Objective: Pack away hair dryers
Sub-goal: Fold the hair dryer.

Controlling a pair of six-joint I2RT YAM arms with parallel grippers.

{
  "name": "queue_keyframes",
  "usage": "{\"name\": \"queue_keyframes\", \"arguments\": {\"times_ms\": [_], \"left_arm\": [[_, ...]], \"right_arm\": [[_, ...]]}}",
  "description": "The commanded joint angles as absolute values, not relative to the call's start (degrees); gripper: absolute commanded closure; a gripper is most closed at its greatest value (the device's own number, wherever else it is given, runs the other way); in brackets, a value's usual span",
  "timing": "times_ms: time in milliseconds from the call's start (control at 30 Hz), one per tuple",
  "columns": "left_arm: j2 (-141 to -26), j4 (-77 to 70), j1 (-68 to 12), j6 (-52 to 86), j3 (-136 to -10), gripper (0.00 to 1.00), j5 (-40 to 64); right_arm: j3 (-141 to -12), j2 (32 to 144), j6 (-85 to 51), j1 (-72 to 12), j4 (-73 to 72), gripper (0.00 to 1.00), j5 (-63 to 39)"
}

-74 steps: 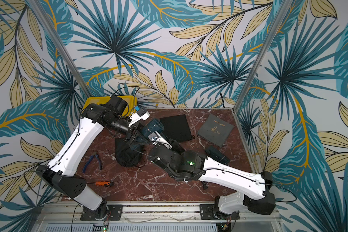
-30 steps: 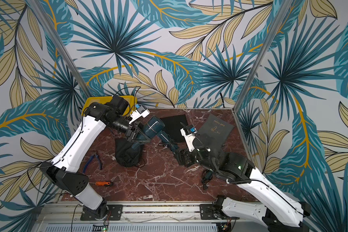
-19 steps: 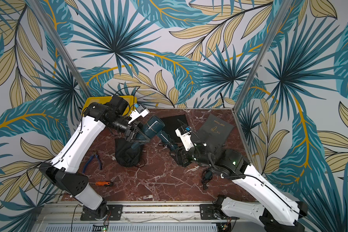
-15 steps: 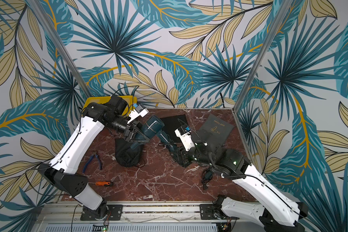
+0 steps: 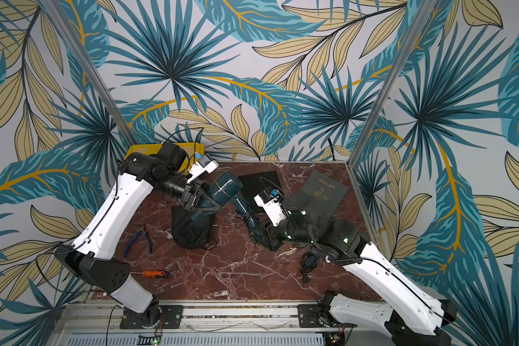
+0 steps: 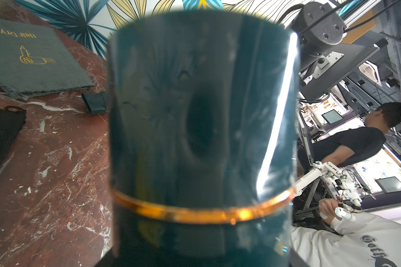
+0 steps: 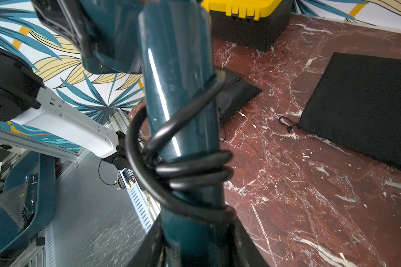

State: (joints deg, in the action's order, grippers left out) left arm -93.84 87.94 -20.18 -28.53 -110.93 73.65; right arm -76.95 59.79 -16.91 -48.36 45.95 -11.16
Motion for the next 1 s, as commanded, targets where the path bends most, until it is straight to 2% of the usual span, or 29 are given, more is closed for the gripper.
{"name": "queue_keyframes", "arguments": {"times_ms": [0, 367, 967], "left_arm": [[-92.8, 86.51, -21.71, -30.92, -112.02, 1.0, 78.75], [-95.4, 86.5, -21.71, -31.01, -112.41, 1.0, 78.7], [-96.35, 81.61, -23.71, -27.28, -107.11, 1.0, 79.53]], "right_arm": [[-74.15, 61.31, -24.3, -47.94, 24.46, 1.0, -12.8], [-67.39, 64.16, -34.43, -48.16, -7.08, 1.0, -16.52], [-64.07, 70.78, -40.01, -52.92, -36.63, 1.0, -7.19]]}}
